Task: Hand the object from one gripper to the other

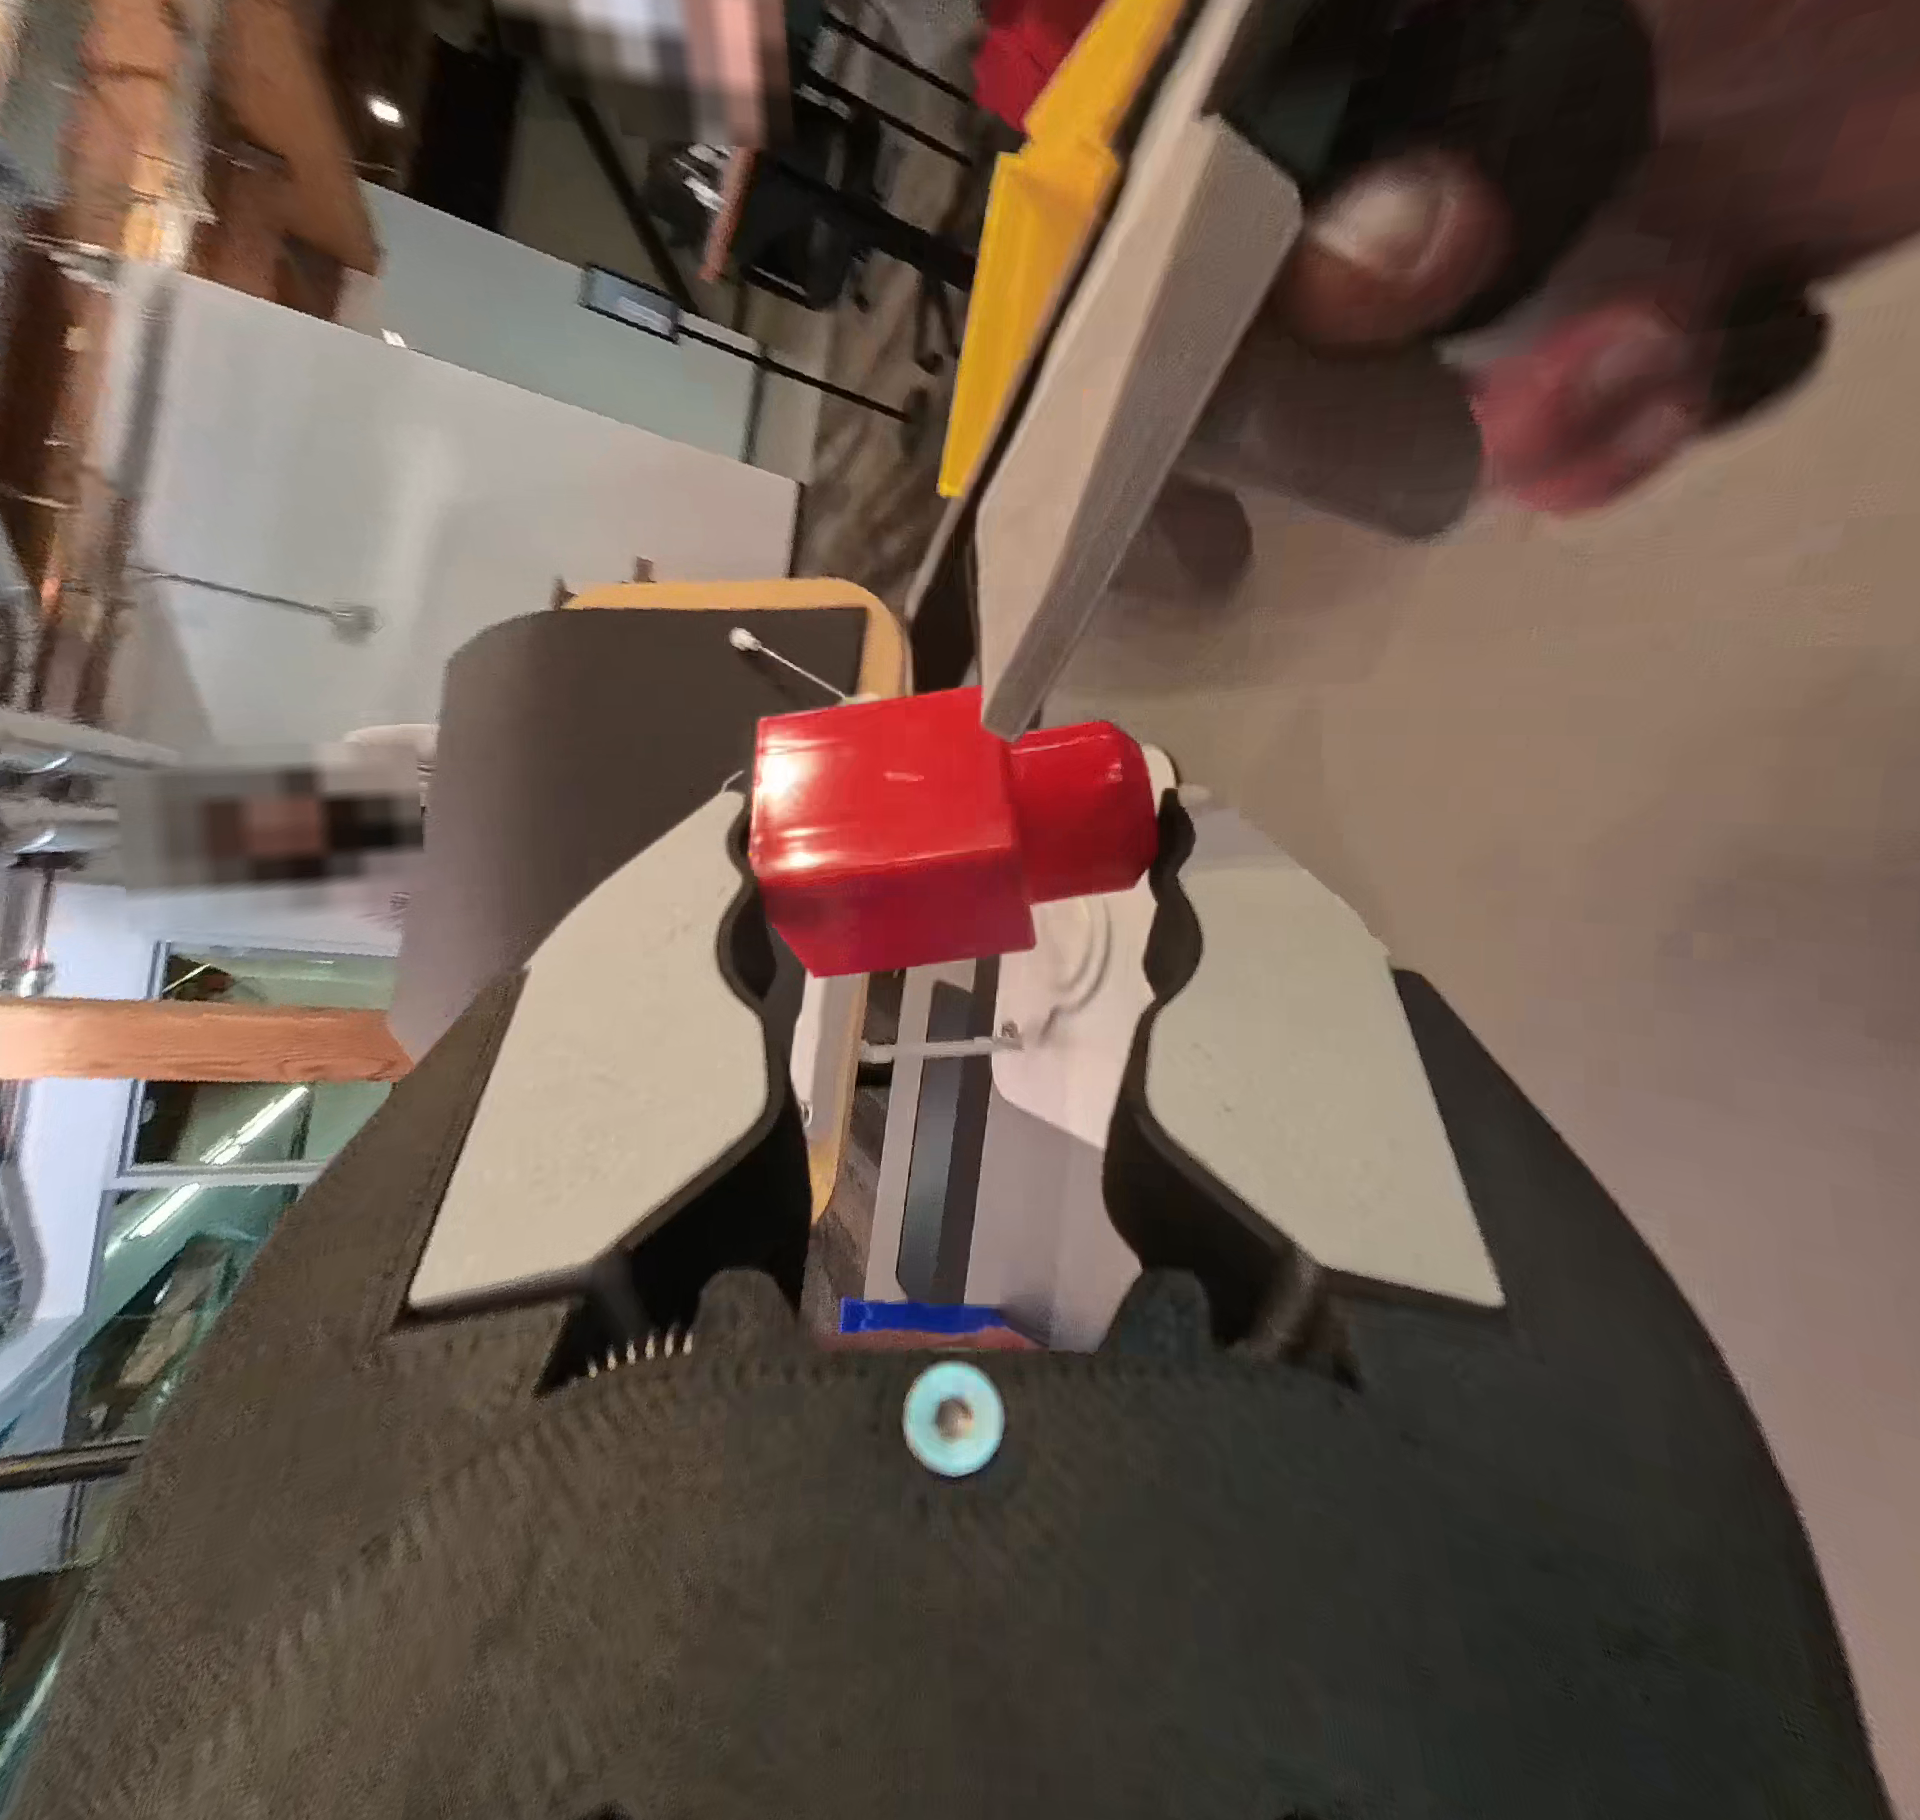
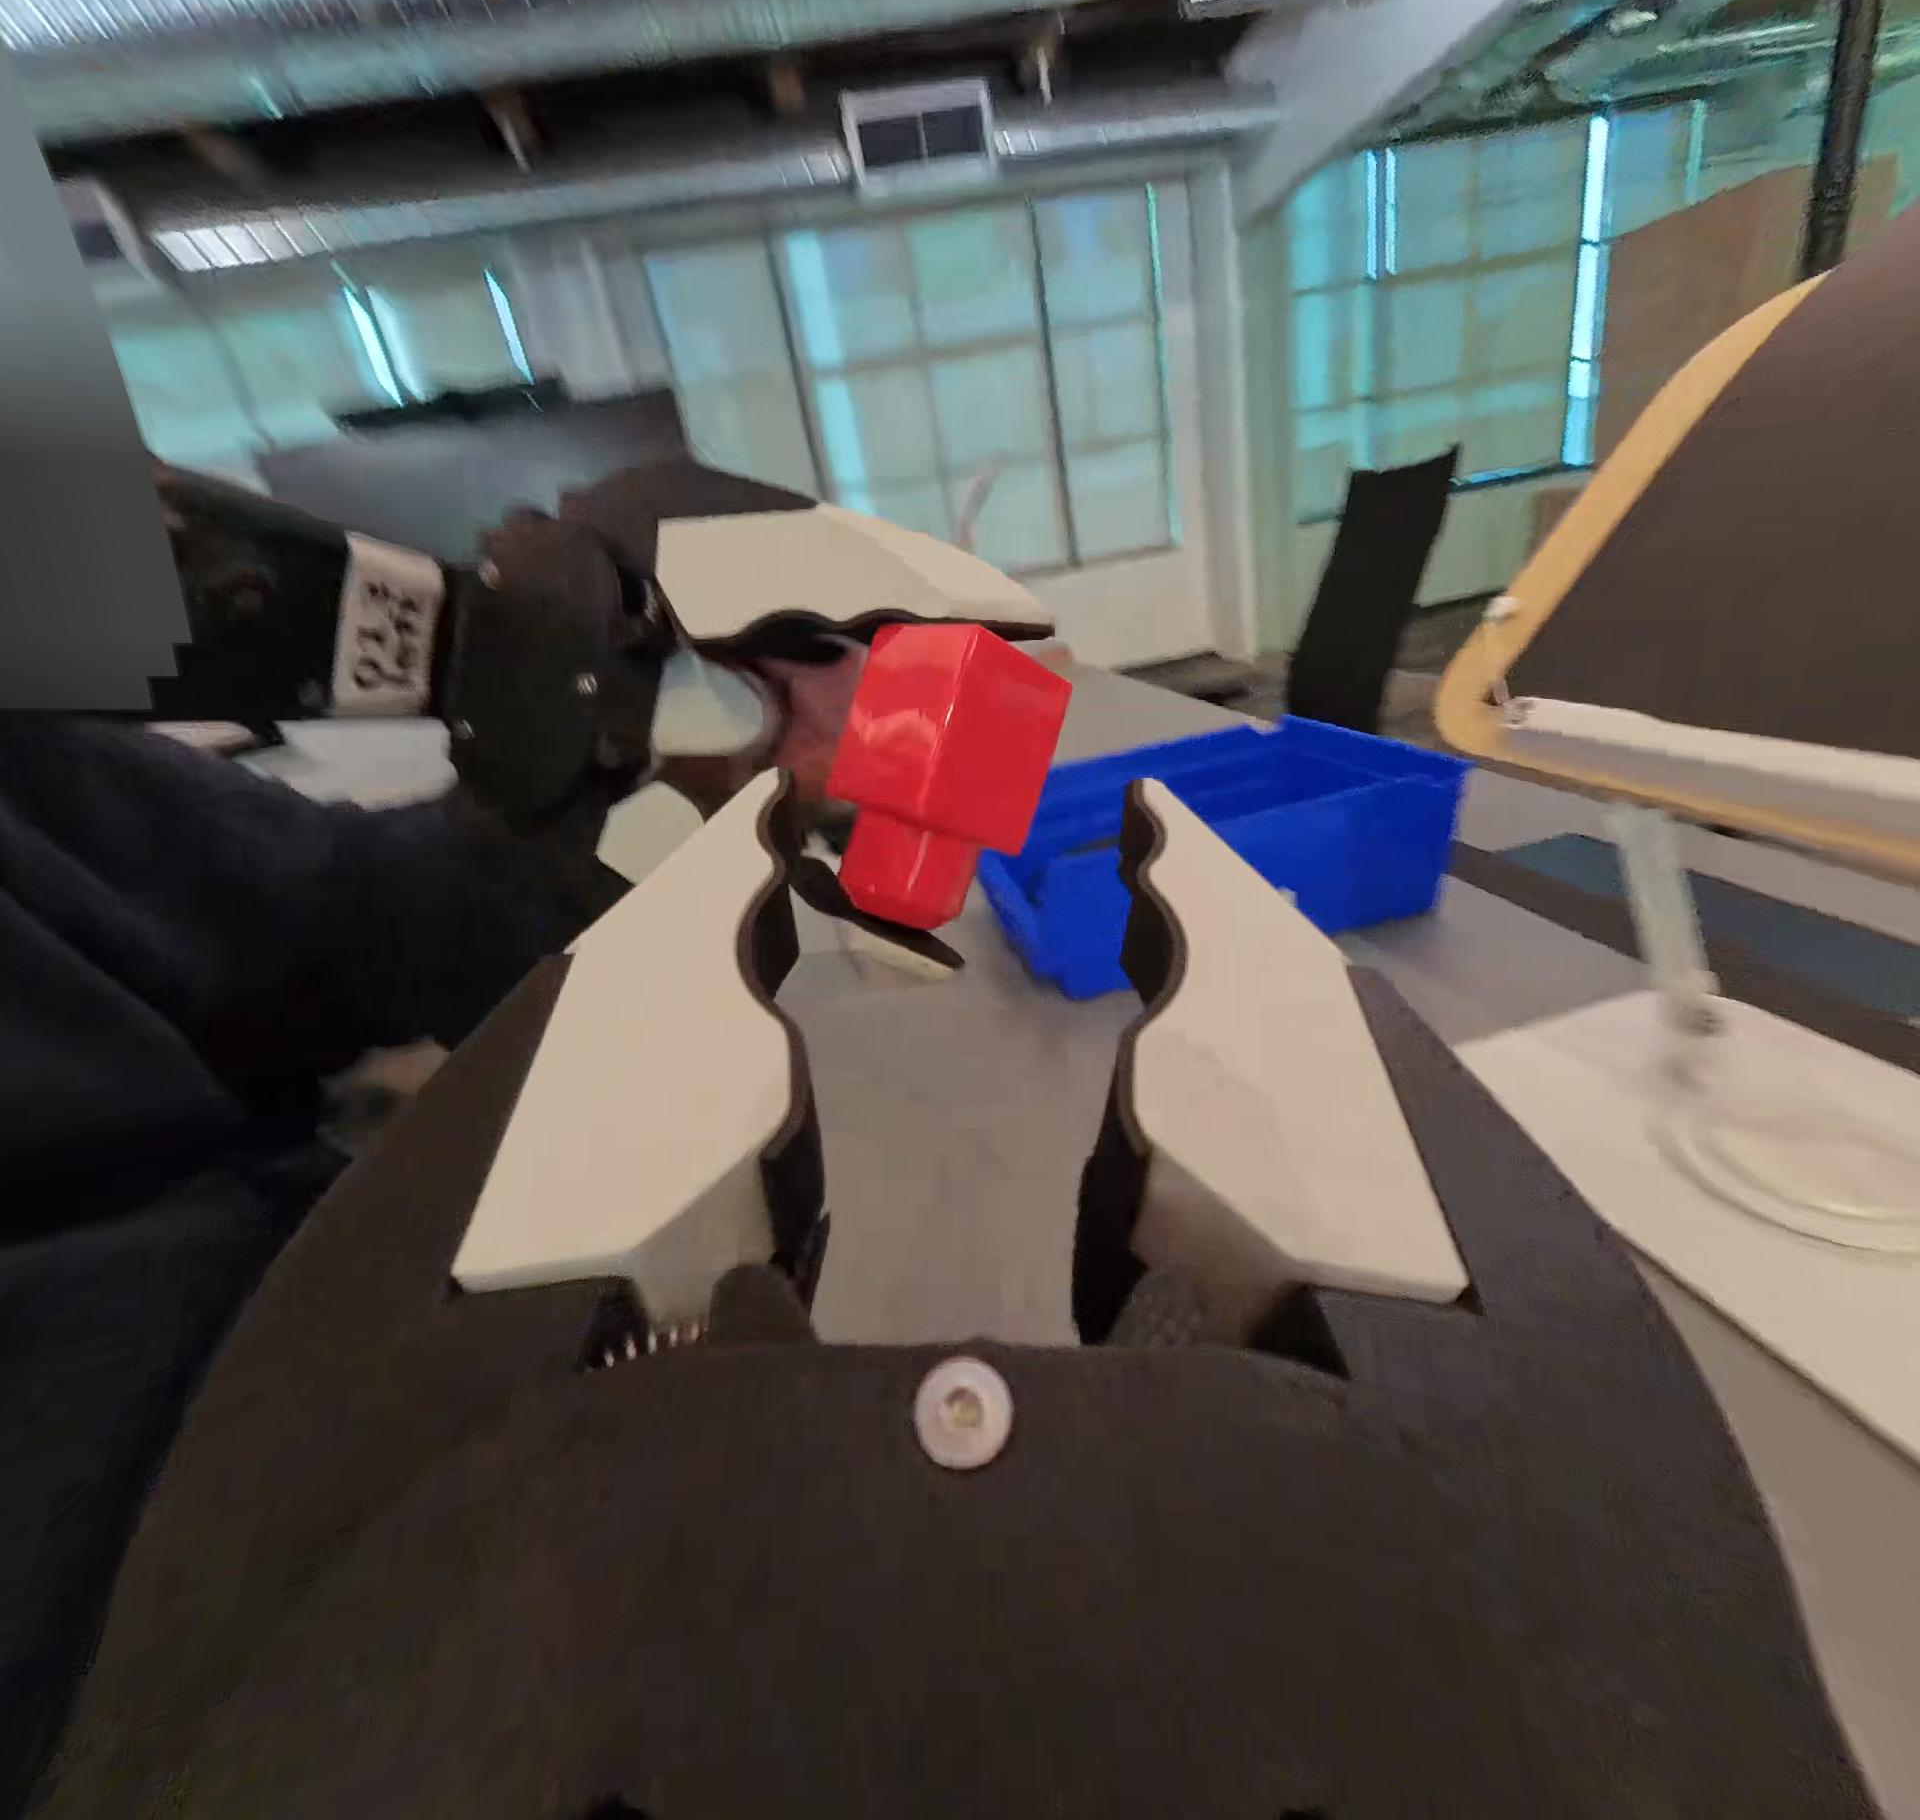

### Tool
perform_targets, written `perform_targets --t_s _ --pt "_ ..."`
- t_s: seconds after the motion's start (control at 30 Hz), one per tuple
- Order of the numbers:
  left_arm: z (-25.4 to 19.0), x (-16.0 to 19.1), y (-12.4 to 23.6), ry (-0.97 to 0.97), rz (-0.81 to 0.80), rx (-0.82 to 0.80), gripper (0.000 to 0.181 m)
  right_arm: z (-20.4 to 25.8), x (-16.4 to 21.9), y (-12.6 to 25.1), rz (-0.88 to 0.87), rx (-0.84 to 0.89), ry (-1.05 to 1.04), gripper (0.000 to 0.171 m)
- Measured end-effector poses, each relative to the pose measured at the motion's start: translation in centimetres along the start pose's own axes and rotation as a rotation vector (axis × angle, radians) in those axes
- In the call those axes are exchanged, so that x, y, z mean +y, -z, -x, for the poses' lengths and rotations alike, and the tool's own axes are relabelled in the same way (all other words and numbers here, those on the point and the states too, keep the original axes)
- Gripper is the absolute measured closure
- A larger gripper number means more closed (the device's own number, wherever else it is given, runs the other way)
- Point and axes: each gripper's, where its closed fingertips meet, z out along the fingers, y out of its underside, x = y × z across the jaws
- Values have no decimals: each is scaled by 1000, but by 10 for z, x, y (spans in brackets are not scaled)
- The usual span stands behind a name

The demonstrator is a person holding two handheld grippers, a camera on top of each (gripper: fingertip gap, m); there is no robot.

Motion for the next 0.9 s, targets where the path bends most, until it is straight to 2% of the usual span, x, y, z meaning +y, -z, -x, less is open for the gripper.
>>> perform_targets --t_s 0.07,0.13,0.23,0.57,0.7,0.9 --pt "-2 7 0 -48 53 60 111 -5 5 1 112 71 64 110" --pt "-9 19 -2 -103 155 133 111 -5 10 -2 192 104 43 110" --pt "-15 27 -8 -188 250 158 111 -7 25 -12 290 143 -5 111" --pt "-39 30 -18 -400 335 225 111 -16 46 -18 404 144 -75 129" --pt "-46 34 -19 -456 350 263 111 -17 56 -16 472 108 -107 131" --pt "-48 36 -22 -443 353 264 110 -18 56 -16 426 91 -120 133"
